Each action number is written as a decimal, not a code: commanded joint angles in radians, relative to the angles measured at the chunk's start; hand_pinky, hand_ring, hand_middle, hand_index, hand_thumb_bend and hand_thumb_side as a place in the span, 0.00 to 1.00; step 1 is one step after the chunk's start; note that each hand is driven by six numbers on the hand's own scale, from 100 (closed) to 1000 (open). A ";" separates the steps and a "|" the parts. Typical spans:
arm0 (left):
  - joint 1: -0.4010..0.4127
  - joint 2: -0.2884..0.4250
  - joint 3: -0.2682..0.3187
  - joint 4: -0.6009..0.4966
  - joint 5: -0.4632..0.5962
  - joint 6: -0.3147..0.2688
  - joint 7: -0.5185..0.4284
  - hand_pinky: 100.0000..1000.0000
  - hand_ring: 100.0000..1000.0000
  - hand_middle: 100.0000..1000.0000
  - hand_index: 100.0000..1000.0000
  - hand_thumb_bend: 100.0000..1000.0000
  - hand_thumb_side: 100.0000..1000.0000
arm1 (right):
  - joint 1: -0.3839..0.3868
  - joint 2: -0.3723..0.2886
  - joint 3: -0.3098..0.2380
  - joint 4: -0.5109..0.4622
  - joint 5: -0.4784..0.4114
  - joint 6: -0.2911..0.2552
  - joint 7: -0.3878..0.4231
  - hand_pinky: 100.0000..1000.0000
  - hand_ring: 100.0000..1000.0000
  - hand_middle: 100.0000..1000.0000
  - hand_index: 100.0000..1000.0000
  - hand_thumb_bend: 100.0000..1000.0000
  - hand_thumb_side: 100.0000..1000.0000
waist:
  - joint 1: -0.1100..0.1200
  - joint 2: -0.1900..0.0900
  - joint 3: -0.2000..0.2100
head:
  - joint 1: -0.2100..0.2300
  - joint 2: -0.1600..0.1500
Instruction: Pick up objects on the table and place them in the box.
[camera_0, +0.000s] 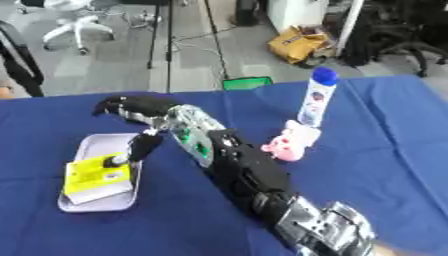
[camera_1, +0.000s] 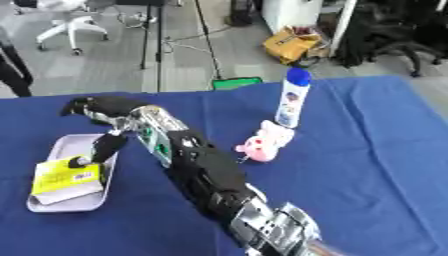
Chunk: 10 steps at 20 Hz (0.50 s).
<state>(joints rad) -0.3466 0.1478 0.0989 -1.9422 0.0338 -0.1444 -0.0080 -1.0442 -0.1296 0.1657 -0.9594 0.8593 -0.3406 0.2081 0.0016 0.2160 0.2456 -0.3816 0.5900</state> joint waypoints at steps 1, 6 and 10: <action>0.001 0.017 0.015 -0.015 -0.007 -0.003 0.009 0.70 0.73 0.82 0.85 0.53 0.75 | -0.025 -0.075 -0.007 -0.159 -0.147 0.020 -0.049 0.92 0.93 0.93 0.95 0.54 0.43 | 0.001 0.003 -0.026 | 0.028 0.009; 0.030 0.027 0.037 -0.003 -0.016 -0.002 0.028 0.69 0.73 0.82 0.85 0.53 0.76 | 0.043 -0.203 -0.013 -0.414 -0.423 0.082 -0.067 0.87 0.88 0.86 0.93 0.48 0.42 | 0.001 0.008 -0.133 | 0.097 0.018; 0.040 0.035 0.051 0.016 -0.024 -0.002 0.042 0.69 0.74 0.82 0.85 0.53 0.77 | 0.138 -0.298 -0.036 -0.577 -0.628 0.151 -0.097 0.87 0.88 0.84 0.91 0.40 0.45 | 0.006 0.008 -0.196 | 0.148 0.025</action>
<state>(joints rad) -0.3000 0.1584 0.1397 -1.9184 0.0153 -0.1447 0.0268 -0.8875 -0.3848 0.1427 -1.4729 0.2929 -0.2100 0.1196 0.0019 0.2183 0.0421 -0.2461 0.6073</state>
